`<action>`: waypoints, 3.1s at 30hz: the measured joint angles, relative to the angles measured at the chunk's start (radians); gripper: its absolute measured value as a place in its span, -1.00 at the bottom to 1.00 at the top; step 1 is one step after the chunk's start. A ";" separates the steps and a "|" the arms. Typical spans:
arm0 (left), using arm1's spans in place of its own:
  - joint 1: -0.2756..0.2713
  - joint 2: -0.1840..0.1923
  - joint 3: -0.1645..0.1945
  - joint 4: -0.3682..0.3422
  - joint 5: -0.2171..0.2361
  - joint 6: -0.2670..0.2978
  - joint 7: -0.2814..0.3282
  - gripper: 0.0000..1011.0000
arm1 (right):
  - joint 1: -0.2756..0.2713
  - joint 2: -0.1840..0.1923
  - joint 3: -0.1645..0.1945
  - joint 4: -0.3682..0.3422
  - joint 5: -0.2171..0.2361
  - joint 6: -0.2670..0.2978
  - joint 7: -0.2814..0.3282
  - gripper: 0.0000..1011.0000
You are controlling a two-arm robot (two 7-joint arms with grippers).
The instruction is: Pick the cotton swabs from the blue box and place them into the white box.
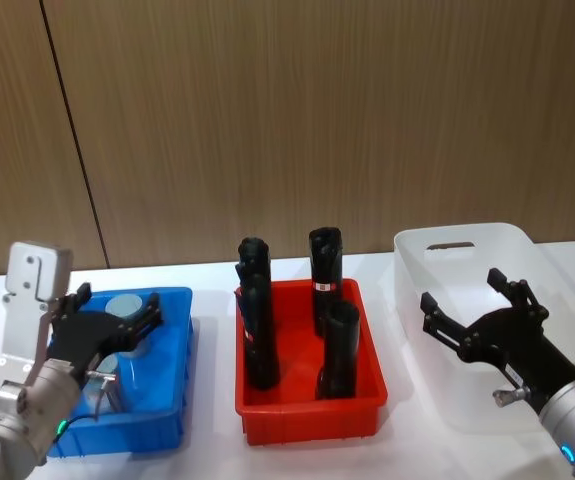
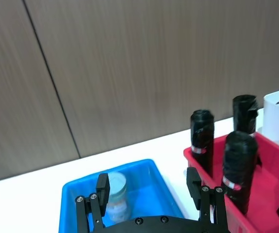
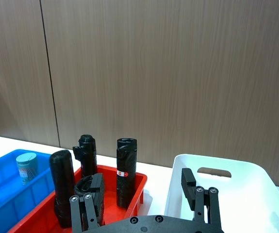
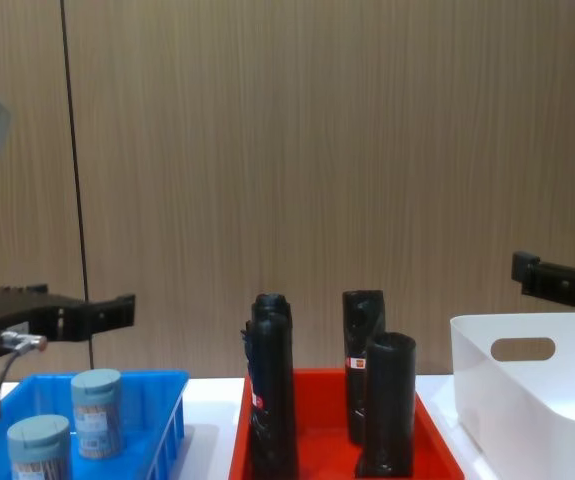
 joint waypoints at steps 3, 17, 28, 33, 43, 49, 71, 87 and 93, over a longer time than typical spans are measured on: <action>0.002 0.005 -0.009 0.002 -0.020 0.021 0.005 0.99 | 0.000 0.000 0.000 0.000 0.000 0.000 0.000 0.98; 0.006 0.016 -0.034 0.007 -0.086 0.135 0.026 0.99 | 0.000 0.000 0.000 0.000 0.000 0.000 0.000 0.98; -0.005 0.008 -0.044 0.037 -0.117 0.209 0.055 0.99 | 0.000 0.000 0.000 0.000 0.000 0.000 0.000 0.98; -0.017 0.000 -0.047 0.065 -0.128 0.229 0.062 0.99 | 0.000 0.000 0.000 0.000 0.000 0.000 0.000 0.98; -0.052 -0.018 -0.050 0.130 -0.134 0.263 0.048 0.99 | 0.000 0.000 0.000 0.000 0.000 0.000 0.000 0.98; -0.081 -0.031 -0.050 0.174 -0.122 0.284 0.019 0.99 | 0.000 0.000 0.000 0.000 0.000 0.000 0.000 0.98; -0.139 -0.065 -0.040 0.265 -0.096 0.345 -0.021 0.99 | 0.000 0.000 0.000 0.000 0.000 0.000 0.000 0.98; -0.145 -0.072 -0.042 0.276 -0.087 0.354 -0.015 0.33 | 0.000 0.000 0.000 0.000 0.000 0.000 0.000 0.98; -0.138 -0.070 -0.042 0.261 -0.072 0.336 -0.012 0.33 | 0.000 0.000 0.000 0.000 0.000 0.000 0.000 0.98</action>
